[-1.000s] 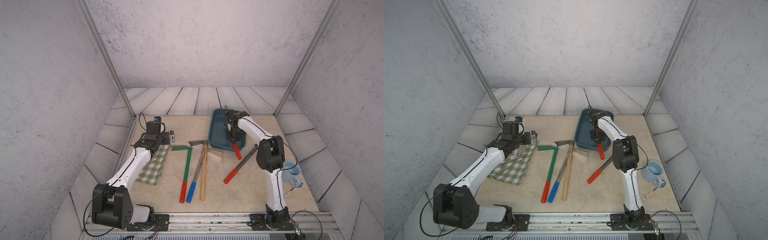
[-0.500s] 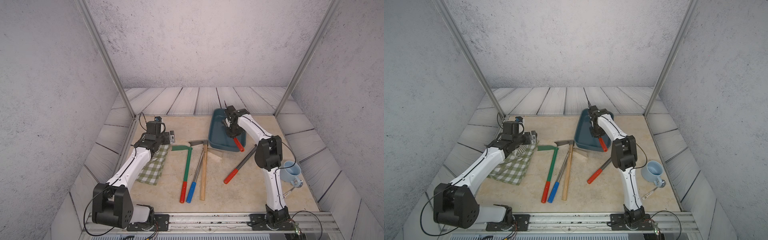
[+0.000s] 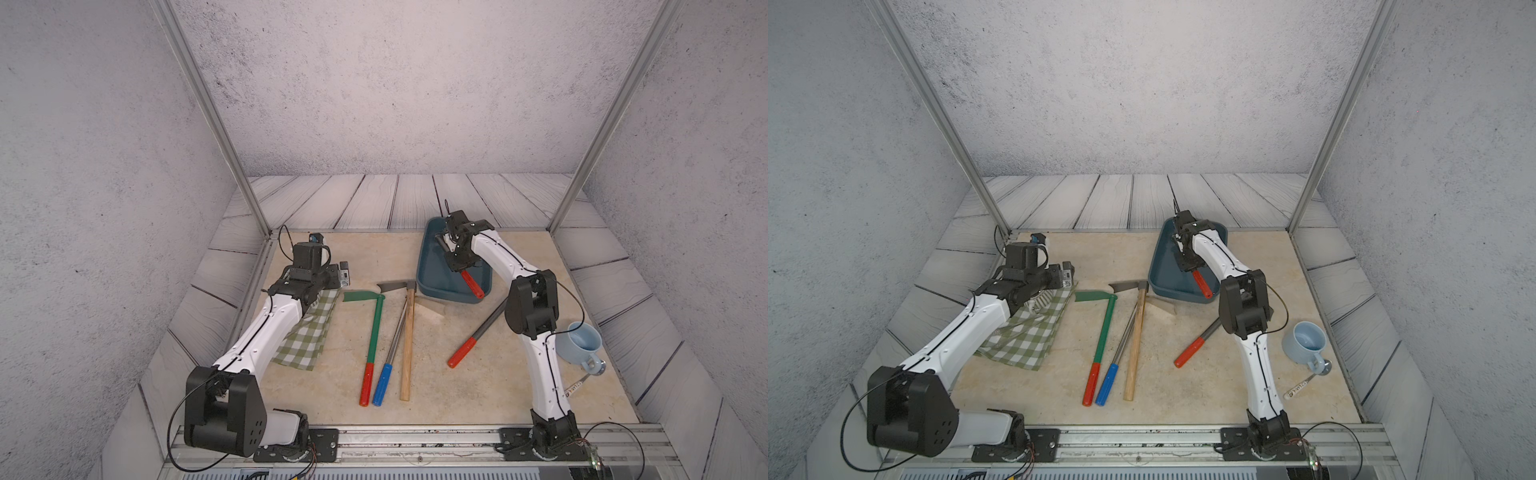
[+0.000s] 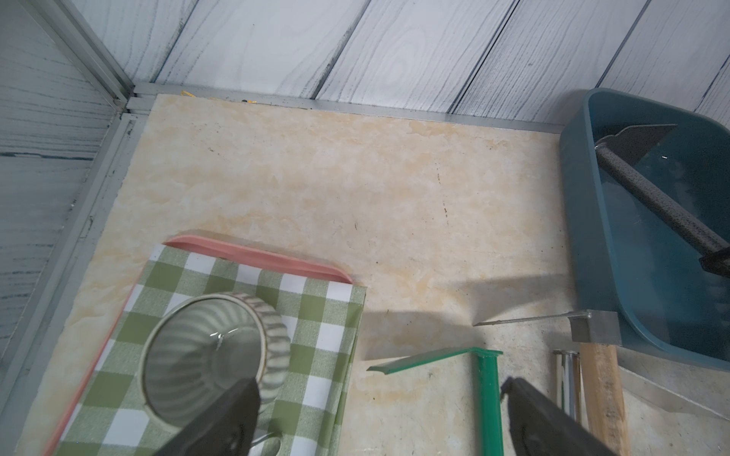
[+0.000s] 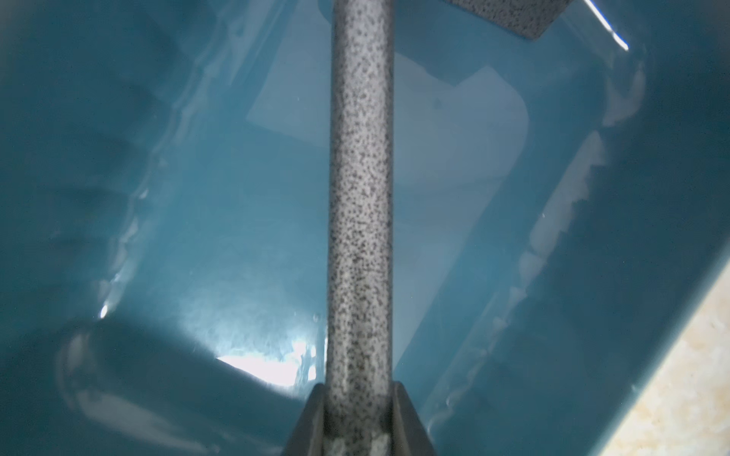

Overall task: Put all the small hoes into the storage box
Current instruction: Adjust the hoe in the storage box.

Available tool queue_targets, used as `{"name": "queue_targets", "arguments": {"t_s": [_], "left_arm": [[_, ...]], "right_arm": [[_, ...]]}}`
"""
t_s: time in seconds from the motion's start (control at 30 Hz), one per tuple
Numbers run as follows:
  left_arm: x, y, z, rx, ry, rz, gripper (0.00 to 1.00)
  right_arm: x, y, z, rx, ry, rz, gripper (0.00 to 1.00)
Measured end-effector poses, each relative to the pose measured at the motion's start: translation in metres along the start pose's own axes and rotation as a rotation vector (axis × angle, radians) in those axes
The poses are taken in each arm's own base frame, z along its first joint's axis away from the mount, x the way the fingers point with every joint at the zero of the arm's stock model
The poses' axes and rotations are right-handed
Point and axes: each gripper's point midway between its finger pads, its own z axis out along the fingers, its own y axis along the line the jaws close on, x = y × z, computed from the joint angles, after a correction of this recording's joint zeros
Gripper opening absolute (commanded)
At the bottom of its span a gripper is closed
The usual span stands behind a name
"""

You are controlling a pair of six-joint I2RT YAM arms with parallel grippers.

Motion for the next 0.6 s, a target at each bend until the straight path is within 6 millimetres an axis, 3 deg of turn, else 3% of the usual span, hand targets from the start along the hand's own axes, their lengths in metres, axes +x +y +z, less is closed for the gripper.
{"name": "queue_targets", "arguments": {"t_s": [0.27, 0.4, 0.47, 0.53, 0.6], "left_arm": [[0.0, 0.0, 0.0, 0.0, 0.0, 0.0, 1.0], [0.0, 0.0, 0.0, 0.0, 0.0, 0.0, 1.0], [0.0, 0.0, 0.0, 0.0, 0.0, 0.0, 1.0], [0.0, 0.0, 0.0, 0.0, 0.0, 0.0, 1.0], [0.0, 0.0, 0.0, 0.0, 0.0, 0.0, 1.0]], "right_arm": [[-0.006, -0.008, 0.011, 0.065, -0.03, -0.02, 0.06], [-0.006, -0.014, 0.015, 0.105, -0.032, -0.019, 0.13], [-0.006, -0.017, 0.015, 0.12, -0.033, -0.016, 0.2], [-0.006, -0.018, 0.016, 0.125, -0.034, -0.008, 0.45], [-0.009, -0.018, 0.016, 0.126, -0.047, 0.01, 0.59]]}}
